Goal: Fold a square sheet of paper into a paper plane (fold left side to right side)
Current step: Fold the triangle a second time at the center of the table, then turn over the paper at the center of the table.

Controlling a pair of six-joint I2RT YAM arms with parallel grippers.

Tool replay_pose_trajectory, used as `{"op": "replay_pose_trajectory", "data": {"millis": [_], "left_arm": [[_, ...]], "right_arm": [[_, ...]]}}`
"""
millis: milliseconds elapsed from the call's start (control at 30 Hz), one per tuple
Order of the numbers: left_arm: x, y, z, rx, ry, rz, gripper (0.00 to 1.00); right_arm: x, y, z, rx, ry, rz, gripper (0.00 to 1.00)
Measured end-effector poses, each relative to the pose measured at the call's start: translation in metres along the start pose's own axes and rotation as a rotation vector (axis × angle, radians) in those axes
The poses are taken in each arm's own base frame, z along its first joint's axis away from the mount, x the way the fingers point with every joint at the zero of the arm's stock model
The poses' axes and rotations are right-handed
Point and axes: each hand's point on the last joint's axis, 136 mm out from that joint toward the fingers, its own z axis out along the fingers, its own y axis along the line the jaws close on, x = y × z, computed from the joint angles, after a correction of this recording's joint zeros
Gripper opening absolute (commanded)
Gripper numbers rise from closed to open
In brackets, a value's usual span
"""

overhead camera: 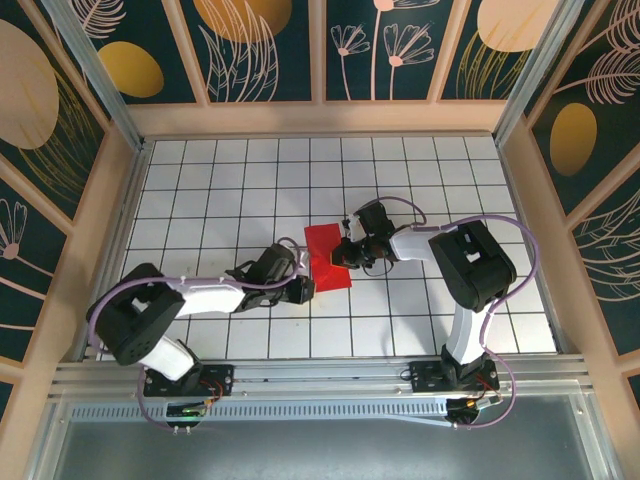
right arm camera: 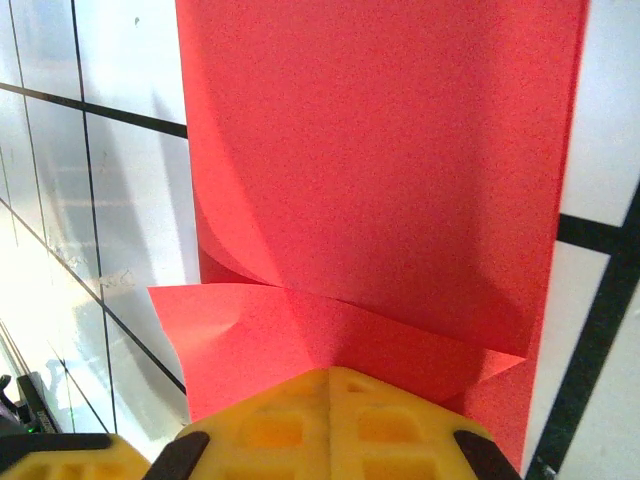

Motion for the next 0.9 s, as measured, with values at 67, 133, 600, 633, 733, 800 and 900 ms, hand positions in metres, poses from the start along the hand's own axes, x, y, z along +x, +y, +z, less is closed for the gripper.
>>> {"op": "replay_pose_trajectory", "data": {"millis": [67,133,600,633,733,800,900], "left_arm": [[-0.014,-0.004,-0.011,-0.005,-0.062,-0.009,0.33],[-0.031,-0.006,-0.024,-0.007,-0.135,-0.036,0.42],[-0.068,0.019,-0.022,0.022,-0.216,-0.204,0.61],[-0.068,0.020,-0.018,0.024,-0.205,-0.207,0.60],[-0.072,0.017,-0.003,0.037,-0.171,-0.210,0.59],[-0.076,0.015,0.005,0.049,-0.157,-0.210,0.56],[-0.080,0.013,0.015,0.060,-0.139,-0.206,0.48]], "right_arm": [[0.000,0.001,-0.002,0.007,-0.002,0.006,0.14],[-0.002,0.003,-0.008,0.013,-0.015,0.005,0.23],[-0.058,0.019,-0.104,0.031,-0.386,-0.065,0.57],[-0.057,0.015,-0.107,0.032,-0.395,-0.061,0.58],[-0.053,0.004,-0.113,0.028,-0.413,-0.030,0.61],[-0.048,-0.003,-0.115,0.019,-0.418,-0.004,0.62],[-0.043,-0.008,-0.117,0.012,-0.421,0.021,0.64]]}}
